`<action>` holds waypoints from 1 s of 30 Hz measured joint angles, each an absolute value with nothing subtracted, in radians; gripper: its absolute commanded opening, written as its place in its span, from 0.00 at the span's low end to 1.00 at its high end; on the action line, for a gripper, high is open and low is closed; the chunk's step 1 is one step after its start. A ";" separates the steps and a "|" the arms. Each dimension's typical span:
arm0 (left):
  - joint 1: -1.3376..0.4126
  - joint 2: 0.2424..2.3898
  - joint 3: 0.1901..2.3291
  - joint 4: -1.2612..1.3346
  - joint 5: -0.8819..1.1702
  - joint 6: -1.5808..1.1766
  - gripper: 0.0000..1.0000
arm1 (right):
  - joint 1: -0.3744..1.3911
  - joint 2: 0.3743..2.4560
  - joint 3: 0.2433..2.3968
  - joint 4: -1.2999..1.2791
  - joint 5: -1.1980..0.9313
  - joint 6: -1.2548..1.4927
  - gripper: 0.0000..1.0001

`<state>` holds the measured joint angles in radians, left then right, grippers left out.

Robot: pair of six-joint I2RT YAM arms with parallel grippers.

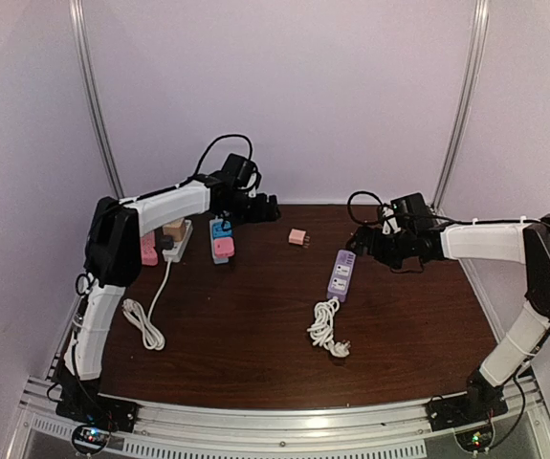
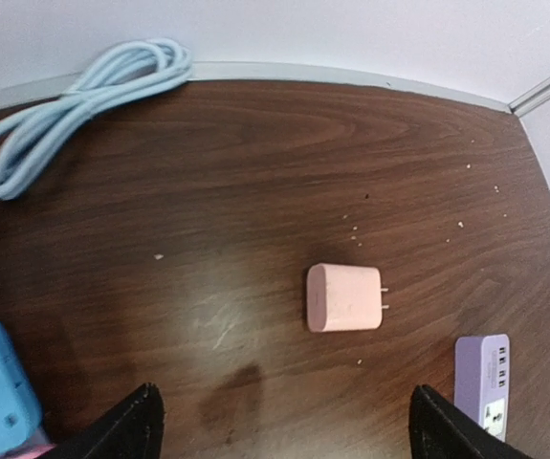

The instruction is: Pull the plug off the socket

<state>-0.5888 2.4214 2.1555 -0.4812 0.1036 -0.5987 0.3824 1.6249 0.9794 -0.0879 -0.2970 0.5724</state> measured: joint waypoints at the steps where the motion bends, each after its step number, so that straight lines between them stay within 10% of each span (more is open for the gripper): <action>1: -0.589 2.384 2.125 -0.497 0.073 -0.590 0.92 | 0.387 1.625 0.987 -0.088 -0.292 0.570 0.99; 13: -0.575 2.202 1.945 -0.687 -0.272 -0.558 0.98 | 0.442 1.688 1.058 -0.109 -0.271 0.554 1.00; 30: -0.553 2.388 1.992 -0.753 -0.253 -0.568 0.98 | 0.467 1.717 1.090 -0.116 -0.271 0.552 1.00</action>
